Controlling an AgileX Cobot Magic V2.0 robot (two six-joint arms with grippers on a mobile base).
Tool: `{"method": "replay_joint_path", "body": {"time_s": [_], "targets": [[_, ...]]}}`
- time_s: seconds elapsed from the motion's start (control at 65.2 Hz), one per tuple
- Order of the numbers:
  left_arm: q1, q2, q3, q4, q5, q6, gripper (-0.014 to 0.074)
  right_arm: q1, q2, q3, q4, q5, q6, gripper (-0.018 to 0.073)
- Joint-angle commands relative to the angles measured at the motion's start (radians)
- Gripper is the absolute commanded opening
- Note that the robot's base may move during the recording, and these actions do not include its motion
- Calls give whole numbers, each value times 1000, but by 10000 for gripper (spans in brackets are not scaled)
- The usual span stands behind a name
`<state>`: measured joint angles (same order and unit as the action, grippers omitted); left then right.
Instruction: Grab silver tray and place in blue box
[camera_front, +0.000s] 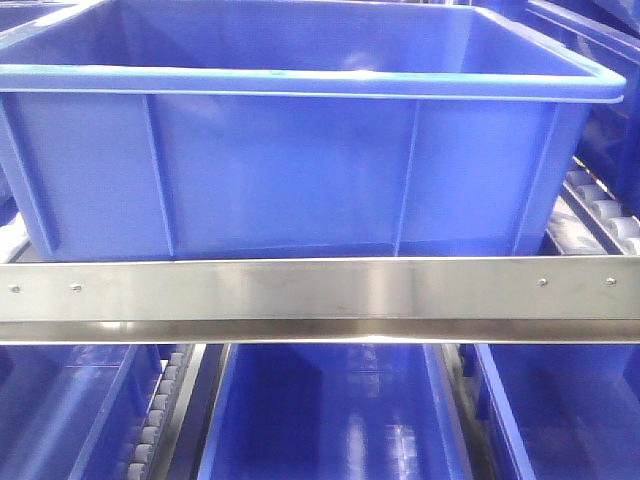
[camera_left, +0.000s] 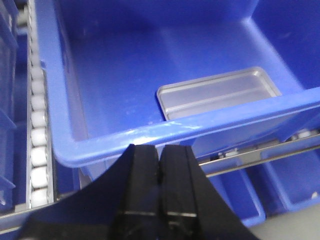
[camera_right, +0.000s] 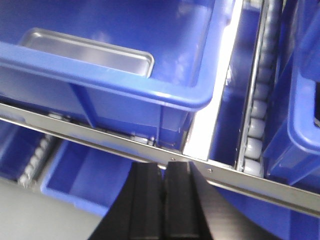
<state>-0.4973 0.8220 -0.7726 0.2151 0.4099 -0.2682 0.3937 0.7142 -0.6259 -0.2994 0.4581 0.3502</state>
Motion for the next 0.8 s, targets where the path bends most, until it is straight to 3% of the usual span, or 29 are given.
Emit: {"method": "replay_joint_path", "body": {"time_s": [0.0,0.322,0.782], "targets": [[2,-77,15,13,-106,-1,-95,-3,-112,45,-36,-148,-11,54],[2,-300,63,14,-127,-1,-95,-3,-411,120,-41,-162,-11,54],[2,-310,63,14,-125,-1,-95,-3,-424,120,-41,-160,-11,54]]}}
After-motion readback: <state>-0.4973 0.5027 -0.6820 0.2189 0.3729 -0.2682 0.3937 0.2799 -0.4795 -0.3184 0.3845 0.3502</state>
